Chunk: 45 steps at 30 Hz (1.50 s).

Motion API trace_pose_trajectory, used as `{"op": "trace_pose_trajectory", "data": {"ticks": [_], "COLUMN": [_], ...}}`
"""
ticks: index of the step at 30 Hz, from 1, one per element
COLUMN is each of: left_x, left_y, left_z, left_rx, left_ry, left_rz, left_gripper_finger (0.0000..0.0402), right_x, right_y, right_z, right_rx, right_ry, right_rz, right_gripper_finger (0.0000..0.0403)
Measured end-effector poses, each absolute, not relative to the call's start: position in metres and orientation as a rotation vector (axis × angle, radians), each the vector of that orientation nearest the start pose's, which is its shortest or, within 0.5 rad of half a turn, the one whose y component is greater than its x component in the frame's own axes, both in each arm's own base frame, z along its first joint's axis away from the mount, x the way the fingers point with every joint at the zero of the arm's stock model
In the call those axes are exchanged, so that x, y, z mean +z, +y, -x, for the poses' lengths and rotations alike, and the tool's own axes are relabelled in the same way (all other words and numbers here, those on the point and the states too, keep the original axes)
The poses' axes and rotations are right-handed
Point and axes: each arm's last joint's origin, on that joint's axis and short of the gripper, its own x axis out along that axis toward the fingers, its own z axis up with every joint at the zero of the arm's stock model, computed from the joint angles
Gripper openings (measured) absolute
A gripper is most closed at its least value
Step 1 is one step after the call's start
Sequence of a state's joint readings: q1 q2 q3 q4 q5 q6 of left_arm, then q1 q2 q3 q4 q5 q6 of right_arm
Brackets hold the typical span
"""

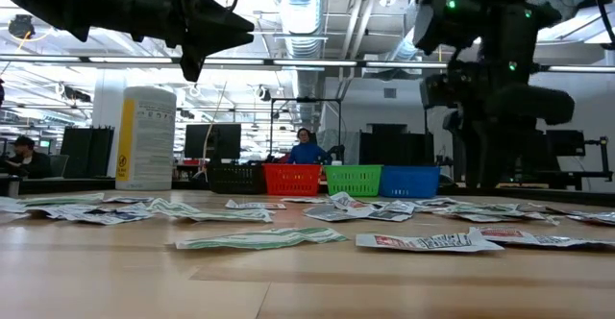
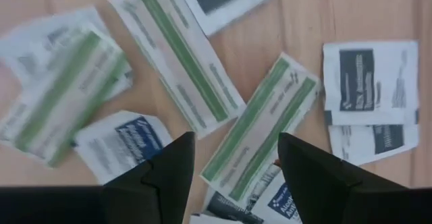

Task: Pick & Place First Aid Supplies
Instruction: Put the bandage pack into the blue bin

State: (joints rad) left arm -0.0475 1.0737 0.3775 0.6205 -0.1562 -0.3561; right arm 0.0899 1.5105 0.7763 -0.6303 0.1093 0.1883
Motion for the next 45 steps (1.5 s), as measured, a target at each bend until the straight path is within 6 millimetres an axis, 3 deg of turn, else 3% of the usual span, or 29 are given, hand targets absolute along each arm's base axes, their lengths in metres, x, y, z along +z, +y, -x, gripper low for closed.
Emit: {"op": "trace_pose_trajectory", "data": {"ticks": [7, 18, 32, 45], "left_x": [0.217, 0.217, 0.217, 0.217], "left_y": [-0.006, -0.006, -0.006, -0.006], "left_z": [-0.217, -0.217, -0.217, -0.217], "left_rx": [0.121, 0.121, 0.122, 0.121], "left_ry": [0.055, 0.058, 0.059, 0.059], "left_rz": [0.348, 0.347, 0.347, 0.347], "left_gripper_finger": [0.0076, 0.0076, 0.0076, 0.0076], "right_x": [0.136, 0.134, 0.133, 0.139], "right_y": [0.013, 0.013, 0.013, 0.012], "right_z": [-0.235, -0.233, -0.234, -0.236], "right_rx": [-0.178, -0.17, -0.163, -0.188], "right_ry": [1.36, 1.346, 1.344, 1.37], "right_rz": [-0.02, -0.014, -0.015, -0.01], "right_gripper_finger": [0.0207, 0.0201, 0.0102, 0.0073]}}
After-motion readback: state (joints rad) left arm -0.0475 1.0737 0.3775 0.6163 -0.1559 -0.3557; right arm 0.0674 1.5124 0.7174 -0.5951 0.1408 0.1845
